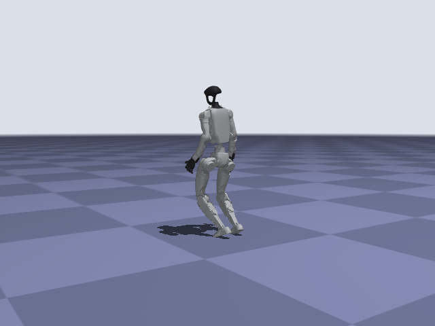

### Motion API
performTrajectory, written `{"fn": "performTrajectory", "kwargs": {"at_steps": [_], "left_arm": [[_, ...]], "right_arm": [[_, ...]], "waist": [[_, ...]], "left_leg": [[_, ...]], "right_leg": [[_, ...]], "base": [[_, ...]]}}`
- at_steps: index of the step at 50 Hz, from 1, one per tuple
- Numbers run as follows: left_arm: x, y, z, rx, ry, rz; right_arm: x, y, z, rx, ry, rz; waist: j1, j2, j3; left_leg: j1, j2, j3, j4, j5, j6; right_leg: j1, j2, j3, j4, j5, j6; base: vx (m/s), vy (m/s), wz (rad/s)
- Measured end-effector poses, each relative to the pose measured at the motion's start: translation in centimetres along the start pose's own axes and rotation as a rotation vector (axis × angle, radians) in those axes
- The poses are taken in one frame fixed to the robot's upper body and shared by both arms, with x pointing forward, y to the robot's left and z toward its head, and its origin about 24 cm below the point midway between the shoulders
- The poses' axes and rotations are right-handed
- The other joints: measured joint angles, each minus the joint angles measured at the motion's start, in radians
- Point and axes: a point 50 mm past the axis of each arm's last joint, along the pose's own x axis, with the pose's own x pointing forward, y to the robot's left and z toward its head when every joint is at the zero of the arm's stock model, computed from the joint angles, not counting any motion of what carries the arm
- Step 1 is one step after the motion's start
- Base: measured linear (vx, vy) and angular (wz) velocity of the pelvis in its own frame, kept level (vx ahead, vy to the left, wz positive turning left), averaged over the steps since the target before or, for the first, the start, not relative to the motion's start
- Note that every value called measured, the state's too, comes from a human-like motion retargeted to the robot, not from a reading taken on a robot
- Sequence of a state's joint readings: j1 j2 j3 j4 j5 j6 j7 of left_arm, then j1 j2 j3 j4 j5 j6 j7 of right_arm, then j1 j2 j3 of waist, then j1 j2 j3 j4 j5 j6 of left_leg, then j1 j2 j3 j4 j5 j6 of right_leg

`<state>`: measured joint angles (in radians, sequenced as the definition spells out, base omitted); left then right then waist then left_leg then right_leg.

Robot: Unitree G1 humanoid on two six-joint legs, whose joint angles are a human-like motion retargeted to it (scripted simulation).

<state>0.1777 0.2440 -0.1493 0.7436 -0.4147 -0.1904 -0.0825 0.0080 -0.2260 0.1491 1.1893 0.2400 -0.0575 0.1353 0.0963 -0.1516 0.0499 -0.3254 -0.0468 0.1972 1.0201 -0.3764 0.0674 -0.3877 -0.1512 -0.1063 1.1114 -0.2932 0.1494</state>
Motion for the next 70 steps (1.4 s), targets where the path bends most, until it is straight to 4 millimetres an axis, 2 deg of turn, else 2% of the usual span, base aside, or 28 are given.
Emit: {"fn": "performTrajectory", "kwargs": {"at_steps": [2, 3, 5, 9, 13, 16, 18, 22, 24, 25, 29, 33, 38, 40, 42, 45, 47, 48, 50, 52, 55, 57, 60, 63, 65, 67, 68, 70], "left_arm": [[0.0, 0.1, 0.4, -0.022, -0.026, 0.006], [0.0, 0.2, 0.5, -0.027, -0.037, 0.011], [0.1, 0.2, 0.9, -0.021, -0.052, 0.014], [0.3, 0.5, 1.1, 0.020, -0.041, -0.009], [0.2, 1.0, 0.5, 0.055, 0.008, -0.032], [-0.2, 1.8, -0.3, 0.051, 0.048, -0.023], [-0.7, 2.2, -1.4, 0.043, 0.092, -0.007], [-1.5, 3.1, -3.8, 0.055, 0.210, 0.074], [-1.3, 3.1, -5.0, 0.060, 0.297, 0.117], [-0.9, 2.7, -5.3, 0.056, 0.334, 0.123], [-1.5, 2.2, -6.8, 0.049, 0.421, 0.079], [-0.9, 2.9, -5.2, 0.062, 0.353, 0.080], [0.3, 2.2, -2.9, 0.137, 0.245, 0.035], [0.7, 1.8, -2.3, 0.170, 0.219, 0.020], [0.9, 1.7, -1.7, 0.196, 0.195, 0.034], [0.9, 2.1, -1.2, 0.216, 0.172, 0.089], [1.4, 1.7, -0.3, 0.217, 0.126, 0.129], [1.9, 0.9, 0.5, 0.215, 0.086, 0.126], [3.2, -2.7, 3.2, 0.250, -0.030, 0.020], [3.6, -7.1, 5.8, 0.342, -0.153, -0.189], [2.3, -13.4, 9.9, 0.532, -0.355, -0.550], [0.4, -17.2, 12.6, 0.658, -0.501, -0.780], [-3.5, -22.0, 16.0, 0.808, -0.715, -1.071], [-6.2, -24.5, 17.7, 0.912, -0.857, -1.207], [-6.0, -24.4, 18.3, 0.973, -0.872, -1.169], [-3.0, -22.0, 18.0, 1.020, -0.770, -0.981], [-0.8, -19.7, 17.2, 1.024, -0.669, -0.842], [3.7, -13.1, 14.0, 0.971, -0.431, -0.471]], "right_arm": [[-0.3, 0.4, -2.2, 0.054, 0.086, 0.018], [-0.4, 0.6, -3.1, 0.068, 0.124, 0.026], [-0.6, 0.8, -4.2, 0.079, 0.174, 0.037], [-0.7, 0.0, -4.1, 0.043, 0.178, 0.025], [-0.6, -1.7, -1.9, -0.046, 0.102, -0.006], [-0.5, -2.6, 0.0, -0.101, 0.041, -0.014], [-0.5, -2.6, 0.9, -0.132, 0.013, -0.009], [0.0, -1.8, 3.2, -0.250, -0.050, -0.004], [0.6, -0.1, 4.3, -0.276, -0.068, 0.033], [0.9, 0.9, 5.0, -0.282, -0.080, 0.059], [1.0, 3.0, 4.2, -0.249, -0.071, 0.126], [0.9, 3.2, 3.6, -0.220, -0.080, 0.130], [0.4, 1.3, 3.0, -0.189, -0.100, 0.057], [0.1, 0.1, 3.3, -0.190, -0.126, 0.022], [-0.1, -1.0, 4.2, -0.209, -0.160, -0.013], [-0.5, -2.4, 5.9, -0.245, -0.226, -0.075], [-0.7, -3.1, 6.9, -0.256, -0.267, -0.130], [-0.8, -3.5, 7.0, -0.248, -0.273, -0.156], [-0.9, -4.2, 6.8, -0.210, -0.263, -0.195], [-0.9, -4.1, 5.4, -0.184, -0.221, -0.185], [-0.9, -3.2, 2.9, -0.154, -0.154, -0.123], [-1.1, -2.5, 1.2, -0.118, -0.118, -0.070], [-1.6, -1.6, -0.7, -0.043, -0.095, 0.004], [-2.2, -1.5, -2.5, 0.033, -0.079, 0.011], [-2.7, -2.1, -3.5, 0.079, -0.061, -0.019], [-2.8, -3.3, -4.0, 0.101, -0.023, -0.087], [-2.8, -3.9, -4.0, 0.110, -0.010, -0.124], [-2.1, -4.7, -2.6, 0.120, -0.003, -0.191]], "waist": [[0.005, -0.016, -0.042], [0.005, -0.026, -0.058], [0.001, -0.047, -0.081], [-0.034, -0.062, -0.095], [-0.068, -0.040, -0.120], [-0.073, -0.015, -0.137], [-0.073, -0.011, -0.132], [-0.064, -0.022, -0.083], [-0.060, -0.004, -0.020], [-0.050, 0.018, 0.026], [-0.064, 0.021, 0.035], [-0.035, 0.031, 0.037], [0.028, 0.081, 0.021], [0.028, 0.100, 0.006], [0.015, 0.117, -0.006], [-0.002, 0.133, -0.014], [-0.011, 0.135, -0.006], [-0.022, 0.127, 0.002], [-0.060, 0.117, 0.009], [-0.119, 0.115, -0.010], [-0.236, 0.110, -0.053], [-0.304, 0.120, -0.072], [-0.383, 0.149, -0.075], [-0.433, 0.123, -0.086], [-0.417, 0.096, -0.084], [-0.372, 0.067, -0.055], [-0.347, 0.054, -0.034], [-0.316, 0.038, 0.040]], "left_leg": [[0.014, 0.000, 0.012, -0.116, 0.327, -0.104], [0.009, -0.001, 0.020, -0.150, 0.441, -0.150], [-0.013, -0.014, 0.029, -0.191, 0.577, -0.214], [-0.094, -0.049, 0.025, -0.202, 0.630, -0.254], [-0.161, -0.071, -0.006, -0.242, 0.604, -0.248], [-0.193, -0.064, -0.035, -0.231, 0.534, -0.214], [-0.209, -0.073, -0.050, -0.150, 0.391, -0.145], [-0.190, -0.050, -0.044, 0.077, -0.303, 0.075], [-0.132, 0.032, -0.011, 0.138, -0.449, 0.113], [-0.082, 0.090, 0.002, 0.141, -0.466, 0.113], [-0.014, 0.207, 0.068, 0.104, -0.385, 0.093], [-0.097, 0.288, 0.079, 0.239, -0.300, 0.110], [-0.273, 0.221, 0.089, 0.258, -0.205, 0.069], [-0.323, 0.175, 0.144, 0.164, -0.161, 0.038], [-0.352, 0.153, 0.211, 0.099, -0.149, 0.033], [-0.386, 0.167, 0.247, 0.198, -0.239, 0.122], [-0.405, 0.161, 0.203, 0.327, -0.330, 0.194], [-0.403, 0.130, 0.171, 0.365, -0.358, 0.194], [-0.359, 0.024, 0.140, 0.289, -0.320, 0.194], [-0.258, -0.047, 0.114, 0.113, -0.159, 0.098], [-0.138, -0.076, 0.126, -0.119, 0.196, -0.083], [-0.115, -0.055, 0.134, -0.162, 0.254, -0.148], [-0.104, 0.046, 0.139, -0.084, 0.184, -0.149], [-0.098, 0.158, 0.112, 0.123, -0.002, -0.062], [-0.082, 0.260, 0.085, 0.292, -0.180, 0.007], [-0.056, 0.372, 0.060, 0.439, -0.333, 0.069], [-0.044, 0.417, 0.053, 0.493, -0.383, 0.089], [0.003, 0.469, 0.044, 0.542, -0.401, 0.104]], "right_leg": [[0.004, -0.041, -0.003, -0.061, 0.301, 0.089], [-0.008, -0.064, -0.015, -0.064, 0.388, 0.106], [-0.043, -0.115, -0.031, -0.045, 0.460, 0.112], [-0.132, -0.202, -0.014, 0.019, 0.423, 0.112], [-0.203, -0.251, 0.000, 0.001, 0.350, 0.112], [-0.225, -0.237, 0.019, -0.031, 0.305, 0.112], [-0.226, -0.234, 0.054, -0.001, 0.194, 0.108], [-0.198, -0.242, 0.061, 0.147, -0.432, -0.027], [-0.152, -0.204, 0.017, 0.184, -0.564, -0.082], [-0.106, -0.157, -0.008, 0.164, -0.570, -0.105], [-0.014, -0.080, -0.081, 0.057, -0.461, -0.095], [0.030, 0.026, -0.088, -0.026, -0.399, -0.112], [0.087, 0.149, -0.052, -0.115, -0.296, -0.092], [0.108, 0.162, -0.053, -0.138, -0.306, -0.086], [0.125, 0.170, -0.046, -0.125, -0.388, -0.100], [0.130, 0.189, -0.020, 0.009, -0.566, -0.143], [0.109, 0.208, 0.021, 0.153, -0.568, -0.121], [0.097, 0.209, 0.044, 0.249, -0.534, -0.091], [0.035, 0.136, 0.064, 0.355, -0.423, -0.056], [-0.025, 0.062, 0.080, 0.315, -0.321, -0.066], [-0.103, 0.019, 0.131, 0.134, -0.199, -0.063], [-0.152, 0.079, 0.200, 0.025, -0.133, -0.028], [-0.186, 0.239, 0.333, -0.099, -0.024, 0.037], [-0.181, 0.369, 0.455, -0.021, -0.051, 0.037], [-0.156, 0.408, 0.444, 0.073, -0.210, -0.029], [-0.130, 0.399, 0.369, 0.176, -0.429, -0.118], [-0.113, 0.383, 0.330, 0.215, -0.499, -0.147], [-0.018, 0.347, 0.255, 0.222, -0.548, -0.173]], "base": [[0.23, -0.05, -0.14], [0.16, -0.08, -0.06], [0.13, -0.07, -0.01], [0.09, 0.00, 0.09], [0.06, -0.03, -0.24], [0.06, -0.10, -0.80], [0.03, -0.11, -0.99], [0.05, -0.23, -1.17], [0.09, -0.33, -1.67], [0.12, -0.35, -1.69], [0.22, -0.36, -1.04], [0.25, -0.32, -0.78], [0.34, -0.16, -0.41], [0.42, -0.04, 0.04], [0.44, -0.01, 0.19], [0.46, 0.00, 0.14], [0.54, -0.02, 0.38], [0.60, 0.00, 1.13], [0.59, 0.11, 2.07], [0.60, 0.11, 3.27], [0.59, 0.00, 4.77], [0.51, -0.06, 5.33], [0.43, -0.15, 5.15], [0.29, -0.27, 4.65], [0.22, -0.30, 3.47], [0.18, -0.27, 2.52], [0.15, -0.23, 2.36], [0.13, -0.17, 2.60]]}}
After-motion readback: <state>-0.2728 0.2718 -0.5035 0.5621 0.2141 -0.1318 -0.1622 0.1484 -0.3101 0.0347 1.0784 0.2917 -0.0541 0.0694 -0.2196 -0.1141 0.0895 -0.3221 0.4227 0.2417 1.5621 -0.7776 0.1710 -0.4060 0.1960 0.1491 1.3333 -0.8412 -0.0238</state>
